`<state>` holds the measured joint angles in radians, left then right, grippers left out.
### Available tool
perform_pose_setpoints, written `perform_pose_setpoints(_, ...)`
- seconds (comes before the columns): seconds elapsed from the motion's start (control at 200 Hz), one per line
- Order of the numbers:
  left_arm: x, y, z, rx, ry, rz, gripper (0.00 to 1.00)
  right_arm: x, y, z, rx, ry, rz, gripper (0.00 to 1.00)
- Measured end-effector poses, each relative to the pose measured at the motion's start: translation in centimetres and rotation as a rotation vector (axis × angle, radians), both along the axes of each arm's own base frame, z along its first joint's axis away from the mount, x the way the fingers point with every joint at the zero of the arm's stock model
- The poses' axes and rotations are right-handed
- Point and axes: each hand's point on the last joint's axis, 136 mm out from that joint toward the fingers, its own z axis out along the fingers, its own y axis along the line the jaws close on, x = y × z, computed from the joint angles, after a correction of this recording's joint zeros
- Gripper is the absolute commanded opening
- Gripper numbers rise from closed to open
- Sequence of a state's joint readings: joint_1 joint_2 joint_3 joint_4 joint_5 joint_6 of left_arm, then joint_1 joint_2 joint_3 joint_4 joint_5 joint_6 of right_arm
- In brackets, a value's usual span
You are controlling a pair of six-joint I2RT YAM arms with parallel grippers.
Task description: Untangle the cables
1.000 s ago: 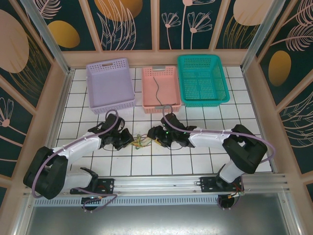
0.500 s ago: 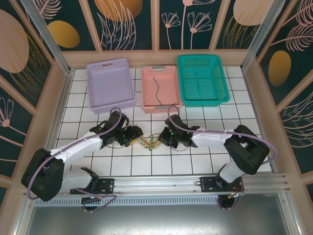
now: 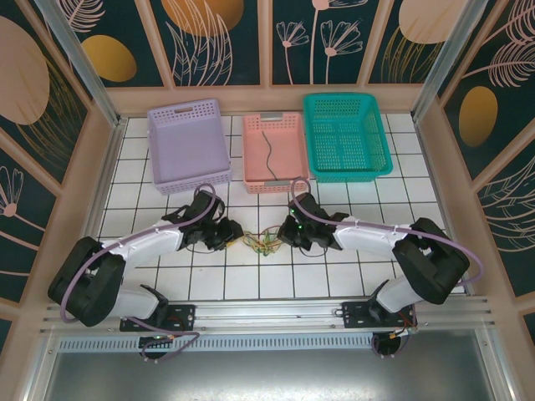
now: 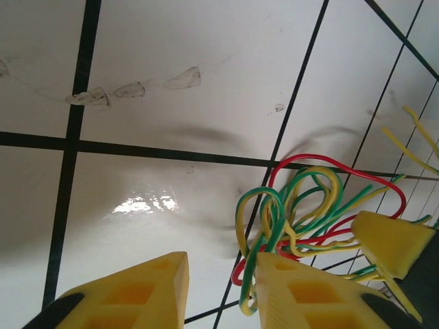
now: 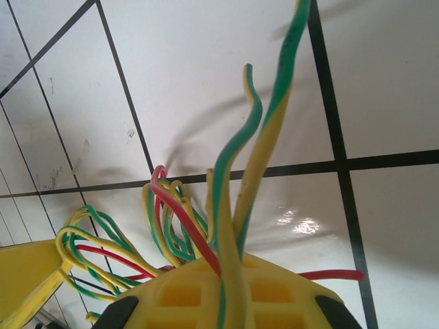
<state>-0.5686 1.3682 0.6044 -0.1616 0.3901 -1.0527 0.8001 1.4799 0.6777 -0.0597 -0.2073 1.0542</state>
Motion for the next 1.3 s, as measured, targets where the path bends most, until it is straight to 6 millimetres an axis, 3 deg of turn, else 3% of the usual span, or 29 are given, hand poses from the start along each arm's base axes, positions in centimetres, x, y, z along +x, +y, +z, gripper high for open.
perform_pose_setpoints(0.235, 0.9, -0.8, 0.8, -0.045, -0.047, -0.006, 0.12, 0.6, -0.5, 0.0, 0.005, 0.002, -0.011, 0.0)
perform_pose_setpoints(0.44, 1.1, -1.1, 0.5, -0.056, -0.047, -0.008, 0.14, 0.7, -0.6, 0.1, 0.009, 0.006, -0.012, 0.0)
perform_pose_setpoints(0.646, 0.9, -1.2, 0.0, -0.058, -0.03, -0.011, 0.24, 0.6, -0.5, 0.1, 0.012, 0.008, -0.01, 0.0)
perform_pose_setpoints(0.796, 1.0, -1.4, 0.1, -0.07, -0.033, -0.012, 0.16, 0.7, -0.6, 0.1, 0.013, 0.01, -0.012, 0.0)
perform_pose_setpoints(1.056, 1.0, -1.6, -0.1, -0.087, -0.031, -0.011, 0.15, 0.6, -0.7, -0.1, 0.017, 0.019, -0.019, 0.0)
perform_pose_setpoints(1.146, 1.1, -1.7, -0.2, -0.089, -0.025, -0.003, 0.0, 0.7, -0.7, 0.0, 0.021, 0.022, -0.023, 0.0)
perform_pose_setpoints(1.301, 1.2, -1.5, -0.1, -0.073, -0.037, 0.008, 0.0, 0.6, -1.1, -0.1, 0.027, 0.027, -0.029, 0.0)
